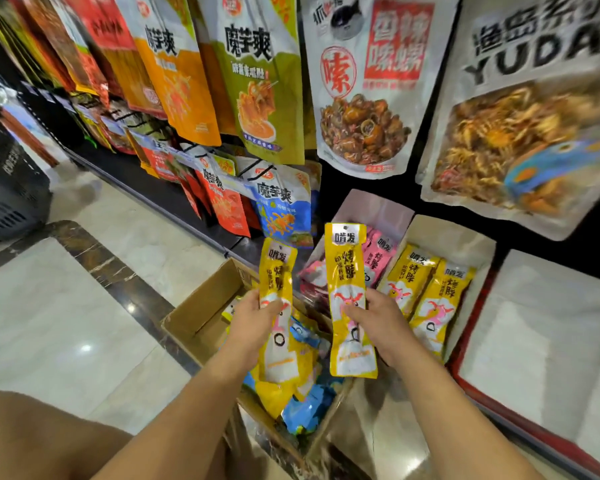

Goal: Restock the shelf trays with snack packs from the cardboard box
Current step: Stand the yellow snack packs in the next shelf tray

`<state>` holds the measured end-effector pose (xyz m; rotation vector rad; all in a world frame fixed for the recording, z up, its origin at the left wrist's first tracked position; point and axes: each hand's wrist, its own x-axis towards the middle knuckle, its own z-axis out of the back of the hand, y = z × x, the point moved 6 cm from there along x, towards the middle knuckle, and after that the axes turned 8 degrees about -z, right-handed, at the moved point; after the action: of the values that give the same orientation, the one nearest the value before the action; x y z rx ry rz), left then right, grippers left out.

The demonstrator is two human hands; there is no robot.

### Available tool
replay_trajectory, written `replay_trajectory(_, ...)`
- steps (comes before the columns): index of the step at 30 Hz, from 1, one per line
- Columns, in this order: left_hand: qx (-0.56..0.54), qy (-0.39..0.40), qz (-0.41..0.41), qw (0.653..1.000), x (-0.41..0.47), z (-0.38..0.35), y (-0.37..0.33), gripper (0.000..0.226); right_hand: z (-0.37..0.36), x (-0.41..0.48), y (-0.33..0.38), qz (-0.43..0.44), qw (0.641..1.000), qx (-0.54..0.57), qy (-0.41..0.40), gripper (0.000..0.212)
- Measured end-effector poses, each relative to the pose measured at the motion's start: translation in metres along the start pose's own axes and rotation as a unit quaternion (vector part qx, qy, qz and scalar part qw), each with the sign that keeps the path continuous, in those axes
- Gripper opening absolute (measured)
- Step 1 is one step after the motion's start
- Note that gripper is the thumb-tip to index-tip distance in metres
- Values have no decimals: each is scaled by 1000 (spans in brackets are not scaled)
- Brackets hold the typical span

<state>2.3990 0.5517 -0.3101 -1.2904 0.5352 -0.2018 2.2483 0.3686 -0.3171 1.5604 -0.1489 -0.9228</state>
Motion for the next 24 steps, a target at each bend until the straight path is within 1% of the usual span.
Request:
replay_trajectory(1,-10,24,-11,1000,-4,-8,-7,21,8,-2,-1,-3,1000,20,-8,10)
replay_trajectory(3,-26,64,-29,997,-7,-27,-17,18,26,-8,-3,-12,998,57,-20,10)
replay_trajectory(7,-60,108,-12,992,-10,-67,-18,16,69,-16,-15,-35,991,109,-65,12)
replay_trajectory(9,-51,122,-10,991,-10,-88,-15,13,93,-19,-22,-43,986,134,-91,8)
replay_trajectory(12,-20,142,-36,989,-5,-121,-15,30,125,-24,-33,-67,973,186,-119,14)
replay_trajectory(13,-15,151,-41,988,-2,-134,-15,32,136,-25,-36,-72,969,200,-130,15)
replay_trajectory(15,-26,167,-33,985,0,-162,-16,26,156,-27,-42,-73,960,222,-158,16)
replay_trajectory(18,-31,208,-30,977,7,-204,-9,33,178,-29,-48,-67,948,251,-185,16)
replay_trajectory(19,-28,223,-24,974,10,-216,-6,32,183,-29,-50,-66,946,254,-190,16)
replay_trajectory(20,-14,231,-23,973,13,-228,-2,25,188,-30,-51,-64,944,258,-193,16)
replay_trajectory(22,16,227,-30,973,18,-247,2,14,196,-29,-56,-61,941,267,-198,15)
replay_trajectory(24,42,227,-52,972,23,-266,7,13,204,-28,-61,-61,938,273,-203,17)
